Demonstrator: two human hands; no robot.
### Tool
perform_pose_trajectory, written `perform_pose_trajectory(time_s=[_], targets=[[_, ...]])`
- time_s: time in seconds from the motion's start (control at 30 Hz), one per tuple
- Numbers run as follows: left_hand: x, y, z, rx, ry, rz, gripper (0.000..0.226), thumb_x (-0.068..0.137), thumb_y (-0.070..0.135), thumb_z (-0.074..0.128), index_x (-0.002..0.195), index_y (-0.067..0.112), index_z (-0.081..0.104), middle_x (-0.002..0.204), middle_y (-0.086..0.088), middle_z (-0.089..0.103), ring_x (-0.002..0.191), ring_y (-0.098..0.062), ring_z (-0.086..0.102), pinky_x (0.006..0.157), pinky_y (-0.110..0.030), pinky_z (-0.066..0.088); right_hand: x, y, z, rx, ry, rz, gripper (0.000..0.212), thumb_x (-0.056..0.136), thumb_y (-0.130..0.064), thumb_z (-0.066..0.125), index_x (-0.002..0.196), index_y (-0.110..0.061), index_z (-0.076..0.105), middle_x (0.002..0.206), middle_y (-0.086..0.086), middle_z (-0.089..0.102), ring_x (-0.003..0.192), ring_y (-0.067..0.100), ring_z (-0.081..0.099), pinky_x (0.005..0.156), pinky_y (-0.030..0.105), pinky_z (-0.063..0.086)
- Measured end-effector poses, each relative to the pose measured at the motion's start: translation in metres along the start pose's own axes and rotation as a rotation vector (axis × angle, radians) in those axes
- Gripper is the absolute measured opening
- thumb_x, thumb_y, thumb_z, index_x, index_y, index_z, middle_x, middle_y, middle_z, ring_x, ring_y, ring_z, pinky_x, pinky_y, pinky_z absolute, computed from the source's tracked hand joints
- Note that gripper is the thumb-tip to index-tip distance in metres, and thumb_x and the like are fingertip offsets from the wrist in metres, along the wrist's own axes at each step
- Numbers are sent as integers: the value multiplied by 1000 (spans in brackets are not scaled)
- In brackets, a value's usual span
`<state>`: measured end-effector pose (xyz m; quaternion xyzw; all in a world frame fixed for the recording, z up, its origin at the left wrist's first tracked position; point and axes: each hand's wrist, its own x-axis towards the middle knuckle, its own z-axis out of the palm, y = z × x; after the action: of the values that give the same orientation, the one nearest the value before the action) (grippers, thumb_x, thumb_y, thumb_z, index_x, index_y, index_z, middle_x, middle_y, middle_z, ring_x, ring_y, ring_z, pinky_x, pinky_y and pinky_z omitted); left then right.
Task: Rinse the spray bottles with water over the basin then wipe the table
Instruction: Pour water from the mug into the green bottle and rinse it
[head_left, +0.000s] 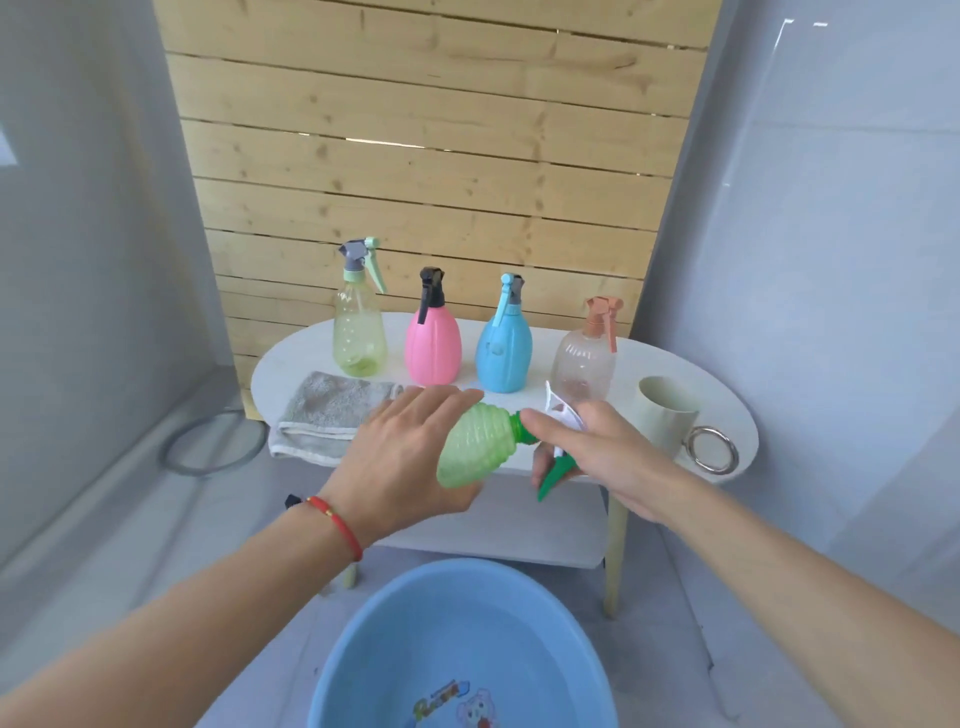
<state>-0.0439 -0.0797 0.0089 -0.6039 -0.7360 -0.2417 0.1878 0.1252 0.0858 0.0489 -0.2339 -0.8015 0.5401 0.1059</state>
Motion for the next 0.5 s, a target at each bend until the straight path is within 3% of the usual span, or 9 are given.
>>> perform_pose_trajectory(time_s=[0.07, 0.17, 0.3, 0.37, 0.43, 0.5], targets=[[-7, -9, 6, -37, -10, -18, 82, 63, 49, 76, 136, 15, 60, 123, 1, 66, 106, -26, 63, 91, -40, 55, 11, 11, 8, -37, 5, -85, 42, 102, -37, 63, 83, 1, 64, 77, 17, 75, 70, 21, 69, 85, 40, 55], [-16, -20, 10, -105, -44, -47, 84, 59, 44, 84, 136, 18, 62, 121, 3, 67, 104, -19, 61, 90, -27, 49, 23, 26, 16, -23, -3, -146, 39, 100, -28, 68, 88, 7, 57, 77, 12, 73, 69, 20, 69, 79, 33, 52], [-23, -32, 10, -281, -138, -135, 83, 59, 50, 79, 137, 27, 60, 115, 16, 62, 99, -2, 57, 90, -3, 36, 30, 38, 20, -145, -58, -247, 19, 92, -20, 76, 95, -13, 59, 91, -6, 68, 83, 11, 61, 78, 26, 48], [-25, -35, 13, -300, -173, -138, 83, 60, 52, 78, 138, 29, 58, 113, 20, 58, 97, 3, 53, 89, -7, 38, 32, 38, 22, -135, -93, -211, 23, 90, -34, 71, 100, -16, 61, 95, 0, 72, 91, 17, 65, 87, 39, 50], [-24, -34, 16, -309, -187, -135, 83, 60, 53, 77, 138, 29, 58, 114, 17, 59, 97, 1, 53, 89, -16, 44, 32, 40, 25, -168, -86, -184, 36, 95, -47, 65, 100, -12, 61, 83, 3, 75, 86, 21, 70, 90, 47, 52], [-24, -35, 19, -319, -201, -127, 83, 61, 53, 77, 138, 29, 58, 116, 15, 61, 98, 0, 55, 89, -18, 45, 32, 45, 28, -233, -36, -208, 35, 99, -40, 66, 100, -6, 58, 79, -5, 73, 78, 18, 70, 85, 46, 56]])
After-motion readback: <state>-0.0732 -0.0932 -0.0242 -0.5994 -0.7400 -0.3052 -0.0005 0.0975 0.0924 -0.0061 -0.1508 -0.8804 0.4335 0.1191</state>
